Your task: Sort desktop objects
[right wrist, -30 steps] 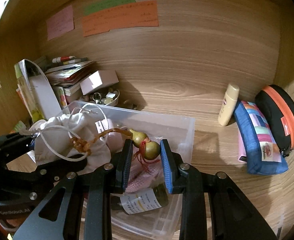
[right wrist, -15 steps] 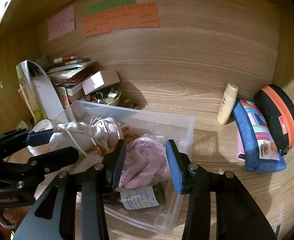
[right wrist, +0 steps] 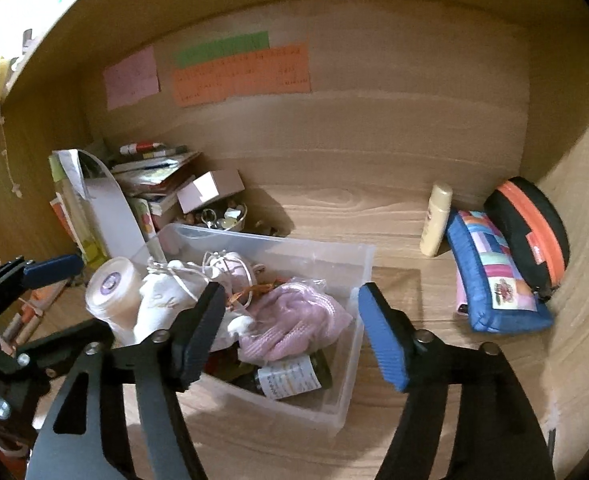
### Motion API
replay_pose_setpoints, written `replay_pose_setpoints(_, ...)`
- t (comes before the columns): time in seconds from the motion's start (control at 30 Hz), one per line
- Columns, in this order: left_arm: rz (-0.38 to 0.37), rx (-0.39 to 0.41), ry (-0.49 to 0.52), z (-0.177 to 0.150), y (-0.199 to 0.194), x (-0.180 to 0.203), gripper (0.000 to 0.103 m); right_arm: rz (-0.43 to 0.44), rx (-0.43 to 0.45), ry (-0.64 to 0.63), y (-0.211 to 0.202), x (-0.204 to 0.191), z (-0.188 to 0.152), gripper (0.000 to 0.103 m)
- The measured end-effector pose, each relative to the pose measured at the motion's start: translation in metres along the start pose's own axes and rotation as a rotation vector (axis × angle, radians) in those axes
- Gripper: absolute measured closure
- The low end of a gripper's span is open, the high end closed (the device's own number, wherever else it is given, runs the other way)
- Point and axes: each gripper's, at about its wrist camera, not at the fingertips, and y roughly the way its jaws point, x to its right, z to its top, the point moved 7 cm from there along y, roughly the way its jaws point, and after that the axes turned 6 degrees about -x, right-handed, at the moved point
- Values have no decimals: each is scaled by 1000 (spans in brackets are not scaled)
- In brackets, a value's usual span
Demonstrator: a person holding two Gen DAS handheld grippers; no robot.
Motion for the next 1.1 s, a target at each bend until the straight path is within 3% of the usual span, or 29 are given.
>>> replay_pose_setpoints(0.17,14,13,-45,-6,-11,-8,7,-36,43,-23,-22,-6,-6,19)
replay_pose_setpoints(0.33,30,38,-70,-19,-25,-11,6,-70,85,-62,-47,-11,-11,12)
replay_pose_setpoints(0.47,48,49,-71,-28,-31,-9,5,-75,139,-61,-69,-11,-15,0)
replay_pose_setpoints(0.8,73,43,-83,-43,-38,-9,5,-61,136,-44,-81,-13,-33,0)
replay_pose_setpoints(1.1,91,40,-118,-44,-34,-14,5,5,109,-9,-74,-18,-39,0)
